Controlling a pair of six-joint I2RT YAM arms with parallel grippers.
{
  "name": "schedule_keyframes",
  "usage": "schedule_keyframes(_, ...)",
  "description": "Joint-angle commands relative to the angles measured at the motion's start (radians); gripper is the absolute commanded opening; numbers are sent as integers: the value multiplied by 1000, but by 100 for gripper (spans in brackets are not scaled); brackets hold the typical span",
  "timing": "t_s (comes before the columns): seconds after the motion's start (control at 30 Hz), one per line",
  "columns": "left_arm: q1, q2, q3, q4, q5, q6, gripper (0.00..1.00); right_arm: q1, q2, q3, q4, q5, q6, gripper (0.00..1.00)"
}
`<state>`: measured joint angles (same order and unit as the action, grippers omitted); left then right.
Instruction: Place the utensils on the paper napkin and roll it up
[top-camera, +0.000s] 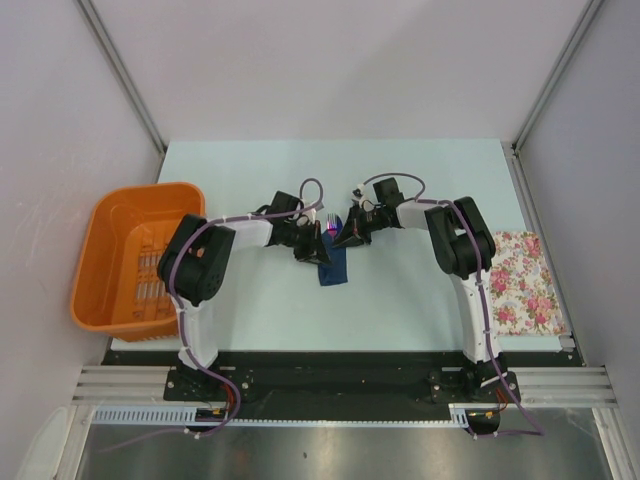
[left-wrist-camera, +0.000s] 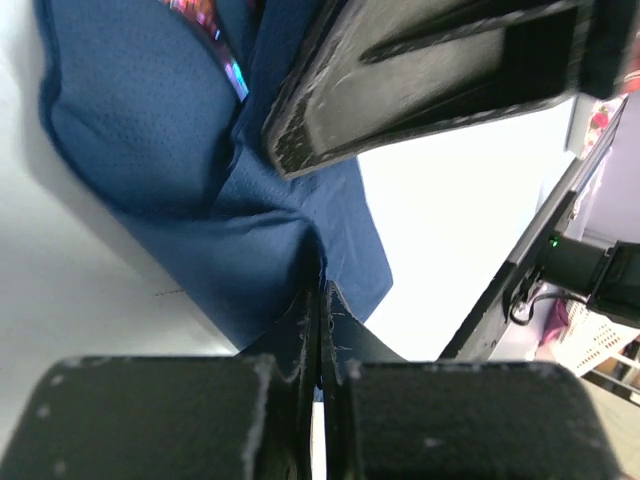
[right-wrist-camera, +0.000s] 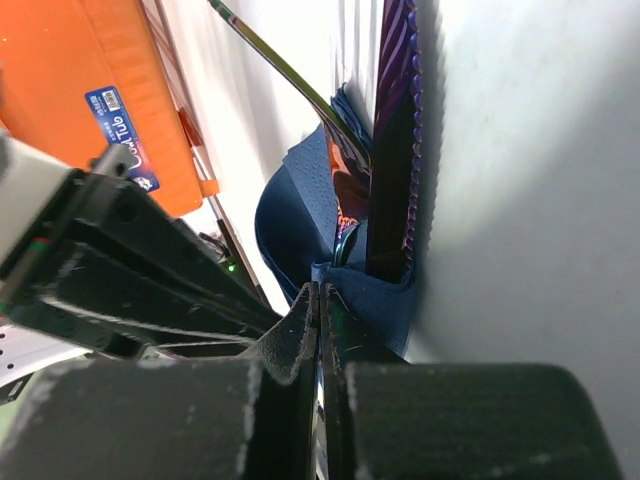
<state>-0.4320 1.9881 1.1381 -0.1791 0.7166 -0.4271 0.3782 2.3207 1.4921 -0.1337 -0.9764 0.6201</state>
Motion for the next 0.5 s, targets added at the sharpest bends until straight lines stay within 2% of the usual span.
schedule_keyframes(0.0, -14, -69, 3, 72, -19, -44, 0, 2, 49, -15, -21, 81, -16, 0)
schedule_keyframes(0.47, -50, -94, 2, 176, 40, -96, 1, 31, 51, 10, -89, 142, -65, 0)
